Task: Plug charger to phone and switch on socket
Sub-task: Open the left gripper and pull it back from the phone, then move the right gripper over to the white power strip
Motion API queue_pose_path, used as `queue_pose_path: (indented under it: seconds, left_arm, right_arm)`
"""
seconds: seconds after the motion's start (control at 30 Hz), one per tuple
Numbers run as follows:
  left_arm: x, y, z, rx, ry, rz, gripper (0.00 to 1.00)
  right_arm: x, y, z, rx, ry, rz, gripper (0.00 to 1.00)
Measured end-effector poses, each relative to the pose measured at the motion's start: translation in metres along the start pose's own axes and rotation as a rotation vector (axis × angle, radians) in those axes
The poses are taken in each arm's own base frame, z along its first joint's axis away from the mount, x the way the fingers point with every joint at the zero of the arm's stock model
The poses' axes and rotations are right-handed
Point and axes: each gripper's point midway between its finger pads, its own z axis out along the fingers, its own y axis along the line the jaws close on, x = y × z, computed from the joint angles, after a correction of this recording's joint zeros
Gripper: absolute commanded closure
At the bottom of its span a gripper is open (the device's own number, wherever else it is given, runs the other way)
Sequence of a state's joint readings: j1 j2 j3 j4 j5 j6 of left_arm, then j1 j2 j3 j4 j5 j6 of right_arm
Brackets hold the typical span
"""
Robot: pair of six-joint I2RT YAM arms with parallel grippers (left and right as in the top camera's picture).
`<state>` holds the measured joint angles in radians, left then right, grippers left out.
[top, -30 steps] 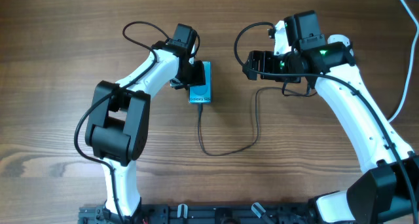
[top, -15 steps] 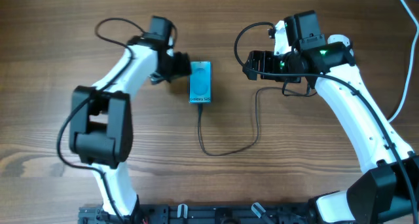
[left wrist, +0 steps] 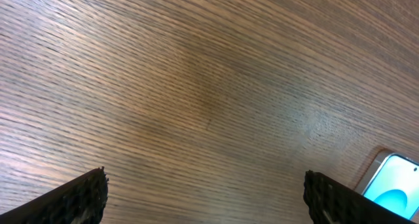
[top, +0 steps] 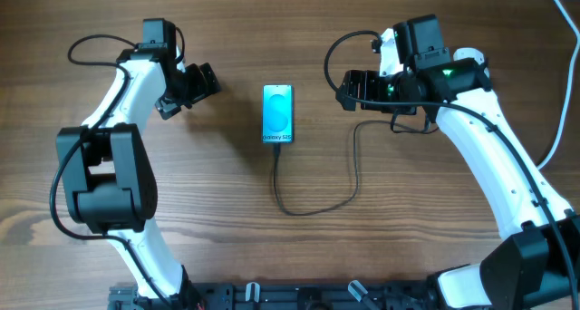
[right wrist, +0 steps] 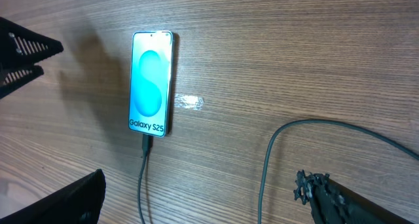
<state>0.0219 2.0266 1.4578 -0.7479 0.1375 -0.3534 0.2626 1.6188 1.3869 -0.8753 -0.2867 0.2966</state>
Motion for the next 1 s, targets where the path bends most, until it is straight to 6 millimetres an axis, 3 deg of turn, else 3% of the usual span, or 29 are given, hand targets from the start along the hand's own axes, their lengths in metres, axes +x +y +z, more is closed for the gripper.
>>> queue_pose_path:
  seconds: [0.4, 0.8, 1.0]
  left_arm:
    - [0.023, 0.014, 0.017, -0.026, 0.05, -0.008, 0.0]
    - [0.024, 0.015, 0.018, -0.03, 0.051, -0.009, 0.0]
    - [0.024, 0.015, 0.018, -0.031, 0.051, -0.009, 0.0]
  right_arm:
    - [0.0, 0.0, 0.0, 0.0, 0.0, 0.0, 0.0]
    - [0.0, 0.0, 0.0, 0.0, -0.001, 0.0, 0.0]
    - [-0.018, 0.006, 0.0, -0.023, -0.074, -0.022, 0.0]
